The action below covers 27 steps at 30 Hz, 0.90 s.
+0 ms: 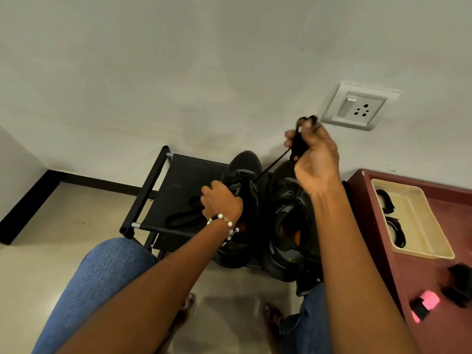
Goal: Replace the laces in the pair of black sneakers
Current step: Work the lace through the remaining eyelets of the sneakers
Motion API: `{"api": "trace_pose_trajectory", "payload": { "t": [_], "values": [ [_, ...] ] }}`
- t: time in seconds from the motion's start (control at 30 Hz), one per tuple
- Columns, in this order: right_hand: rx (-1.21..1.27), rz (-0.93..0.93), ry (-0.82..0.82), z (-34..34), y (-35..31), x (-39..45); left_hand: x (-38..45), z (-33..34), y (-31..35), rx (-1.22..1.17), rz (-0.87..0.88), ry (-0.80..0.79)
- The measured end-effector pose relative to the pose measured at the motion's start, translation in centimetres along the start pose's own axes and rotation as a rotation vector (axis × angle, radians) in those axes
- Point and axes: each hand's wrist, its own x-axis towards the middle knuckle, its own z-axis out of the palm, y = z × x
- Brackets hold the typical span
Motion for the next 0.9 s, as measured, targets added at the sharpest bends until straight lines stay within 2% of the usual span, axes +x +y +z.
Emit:
{"api": "trace_pose_trajectory", "payload": {
  "t": [0.03,0.1,0.2,0.27,0.4,0.47,0.57,0.67,0.8,0.9],
  "values": [
    [-0.169,-0.004,0.014,-0.2,0.6,0.2,0.0,0.0,0.0,0.000,-0.001,-0.001],
    [-0.697,-0.002,-0.006,-0.8,2.3,0.5,0.0,0.0,0.1,-0.001,-0.003,-0.004],
    [-1.517,0.056,-0.203,-1.2,5.0,0.5,0.0,0.0,0.1,0.003,-0.004,-0.010],
    [-1.727,0.160,-0.328,-0.8,6.4,0.2,0.0,0.0,0.1,0.008,-0.006,-0.011],
    [-1.654,0.173,-0.225,-0.2,6.9,-0.1,0.2,0.1,0.2,-0.002,-0.025,-0.008],
    [-1.410,0.205,-0.113,-0.2,6.5,-0.1,0.3,0.2,0.3,-0.016,-0.046,-0.013],
    [-0.995,0.373,0.018,-0.2,5.8,-0.6,0.3,0.4,0.4,-0.018,-0.061,-0.011],
    [-0.780,0.472,0.054,-0.5,5.4,-0.8,0.3,0.5,0.4,-0.009,-0.066,-0.002],
    [-0.895,0.391,0.057,-1.0,5.9,-0.4,0.4,0.5,0.3,-0.017,-0.066,-0.002],
    [-1.320,0.249,0.013,-1.1,5.3,0.3,0.5,0.4,0.3,-0.033,-0.071,-0.014]
  ]
}}
